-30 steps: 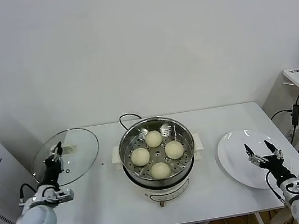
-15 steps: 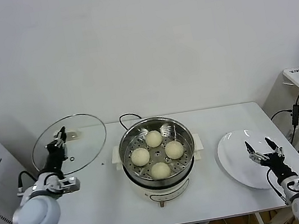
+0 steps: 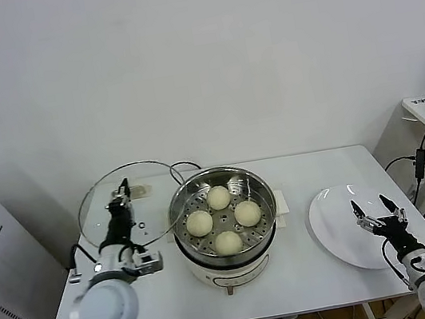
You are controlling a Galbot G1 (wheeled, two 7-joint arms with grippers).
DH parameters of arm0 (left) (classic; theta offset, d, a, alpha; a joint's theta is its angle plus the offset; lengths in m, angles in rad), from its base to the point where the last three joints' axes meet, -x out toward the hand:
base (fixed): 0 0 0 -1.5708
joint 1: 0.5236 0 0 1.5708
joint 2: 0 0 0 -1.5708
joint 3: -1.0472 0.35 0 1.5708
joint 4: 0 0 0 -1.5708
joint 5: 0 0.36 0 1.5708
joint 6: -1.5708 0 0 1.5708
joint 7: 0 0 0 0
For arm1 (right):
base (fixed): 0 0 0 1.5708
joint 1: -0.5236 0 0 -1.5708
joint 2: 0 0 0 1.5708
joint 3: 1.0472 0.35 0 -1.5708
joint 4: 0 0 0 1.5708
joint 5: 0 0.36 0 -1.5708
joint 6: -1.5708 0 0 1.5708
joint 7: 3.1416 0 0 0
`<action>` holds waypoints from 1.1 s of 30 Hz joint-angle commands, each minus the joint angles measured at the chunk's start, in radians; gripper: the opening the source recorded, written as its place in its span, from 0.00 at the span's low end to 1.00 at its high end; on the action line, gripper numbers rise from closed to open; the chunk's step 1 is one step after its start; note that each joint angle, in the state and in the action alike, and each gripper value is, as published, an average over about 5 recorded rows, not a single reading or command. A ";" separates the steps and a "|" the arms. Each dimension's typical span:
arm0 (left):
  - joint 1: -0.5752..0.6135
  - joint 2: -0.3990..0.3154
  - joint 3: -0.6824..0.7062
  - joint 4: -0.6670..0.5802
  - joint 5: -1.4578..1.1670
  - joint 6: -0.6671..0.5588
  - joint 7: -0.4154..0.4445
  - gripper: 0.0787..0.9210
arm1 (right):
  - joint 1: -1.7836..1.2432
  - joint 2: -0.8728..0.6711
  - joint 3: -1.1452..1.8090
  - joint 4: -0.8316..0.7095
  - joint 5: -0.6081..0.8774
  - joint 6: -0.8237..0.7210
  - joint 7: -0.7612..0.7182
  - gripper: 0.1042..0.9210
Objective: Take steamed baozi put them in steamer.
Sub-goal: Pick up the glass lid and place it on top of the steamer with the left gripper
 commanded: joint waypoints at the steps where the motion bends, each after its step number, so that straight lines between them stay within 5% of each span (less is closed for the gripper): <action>1: -0.102 -0.143 0.209 0.012 0.186 0.134 0.064 0.03 | 0.003 0.003 0.000 -0.009 -0.006 0.001 0.000 0.88; 33: -0.147 -0.336 0.378 0.202 0.303 0.135 0.065 0.03 | 0.030 0.017 -0.007 -0.064 -0.023 0.004 -0.002 0.88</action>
